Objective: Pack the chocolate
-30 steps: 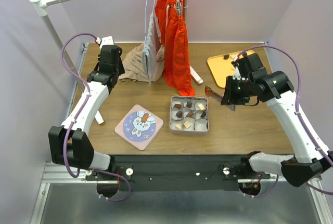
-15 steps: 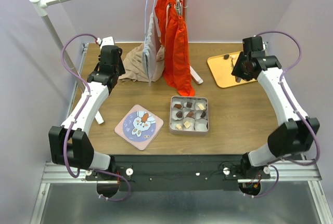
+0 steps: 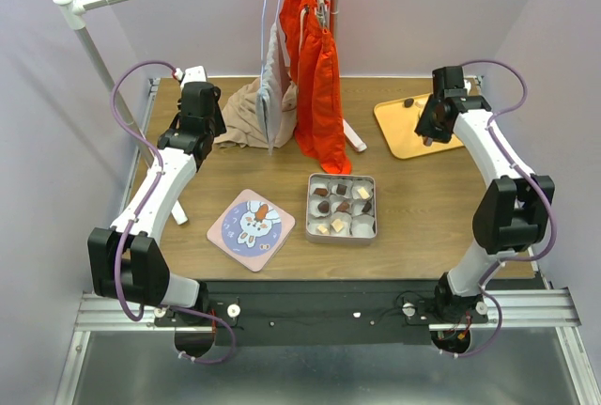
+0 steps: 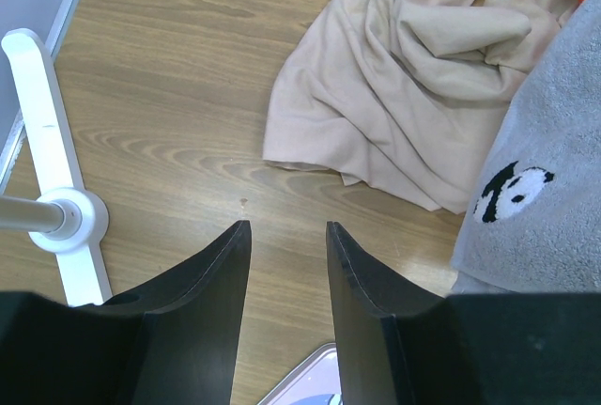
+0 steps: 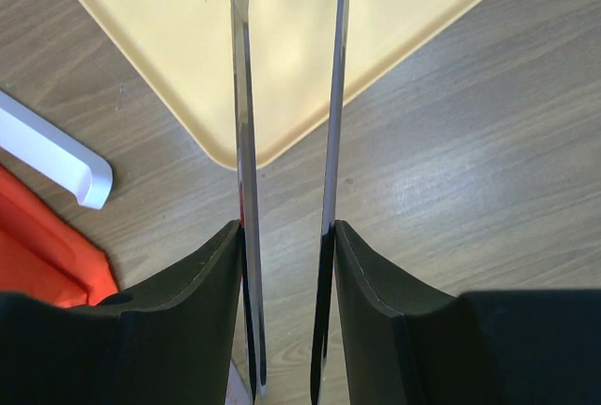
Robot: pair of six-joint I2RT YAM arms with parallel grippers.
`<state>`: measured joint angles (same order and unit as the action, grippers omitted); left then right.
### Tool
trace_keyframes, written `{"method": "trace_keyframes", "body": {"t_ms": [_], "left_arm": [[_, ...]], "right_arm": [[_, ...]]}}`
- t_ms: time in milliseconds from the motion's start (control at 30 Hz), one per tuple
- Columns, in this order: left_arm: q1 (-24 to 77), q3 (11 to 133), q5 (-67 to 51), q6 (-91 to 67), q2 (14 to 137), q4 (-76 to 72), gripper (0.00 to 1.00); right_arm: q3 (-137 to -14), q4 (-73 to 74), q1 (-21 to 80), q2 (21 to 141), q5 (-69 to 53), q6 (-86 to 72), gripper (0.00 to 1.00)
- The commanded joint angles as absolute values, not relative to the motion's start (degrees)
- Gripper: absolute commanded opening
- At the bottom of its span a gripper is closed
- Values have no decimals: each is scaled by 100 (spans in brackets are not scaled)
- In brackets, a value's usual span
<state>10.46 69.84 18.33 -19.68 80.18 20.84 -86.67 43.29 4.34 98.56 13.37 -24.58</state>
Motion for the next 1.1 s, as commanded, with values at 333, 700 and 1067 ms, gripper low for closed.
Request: {"method": "trace_keyframes", "body": {"t_ms": [333, 700, 1067], "left_arm": [[1002, 7040, 1837, -1916, 8077, 2057, 47], [993, 7031, 1837, -1907, 8033, 2065, 47], [993, 7023, 1837, -1907, 8042, 2057, 47]], "right_arm": [[-8780, 3946, 360, 10116, 1063, -2294, 40], [-8780, 3946, 369, 10301, 1178, -2171, 43], [-8789, 3946, 360, 10064, 1266, -2118, 20]]}}
